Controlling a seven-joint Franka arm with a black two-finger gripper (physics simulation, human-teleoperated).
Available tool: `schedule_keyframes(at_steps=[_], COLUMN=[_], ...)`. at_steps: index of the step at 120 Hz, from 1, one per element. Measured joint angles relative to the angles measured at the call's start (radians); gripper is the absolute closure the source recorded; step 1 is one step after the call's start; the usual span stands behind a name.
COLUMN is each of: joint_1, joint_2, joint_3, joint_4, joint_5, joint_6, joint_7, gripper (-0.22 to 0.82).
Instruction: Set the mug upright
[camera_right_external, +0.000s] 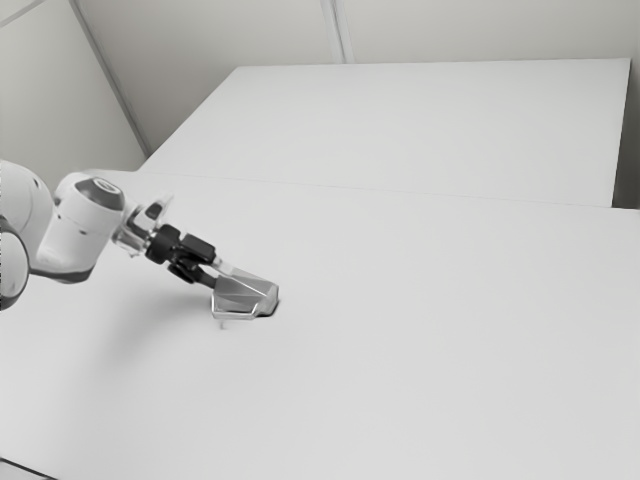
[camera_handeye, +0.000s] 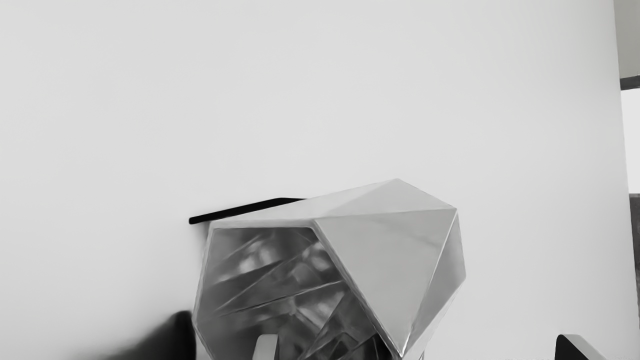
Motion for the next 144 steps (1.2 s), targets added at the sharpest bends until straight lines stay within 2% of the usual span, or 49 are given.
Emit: schedule_keyframes(at_steps=[13, 37, 63, 79, 113, 132, 144], joint_1=[0.011, 0.014, 0.016, 0.018, 0.018, 0.009, 0.004], joint_2=[0.020, 0.026, 0.025, 0.021, 0.008, -0.116, -0.192], joint_3=[0.000, 0.000, 0.000, 0.000, -0.001, -0.014, -0.053], joint_4=[0.001, -0.006, -0.012, -0.012, -0.009, -0.001, -0.006], joint_5=[-0.043, -0.079, -0.087, -0.088, -0.083, 0.035, 0.234], joint_6=[-0.043, -0.130, -0.173, -0.184, -0.188, -0.155, -0.084], joint_7=[0.032, 0.063, 0.083, 0.092, 0.106, 0.092, 0.068], gripper=[0.02, 0.27, 0.57, 0.69, 0.76, 0.77, 0.78])
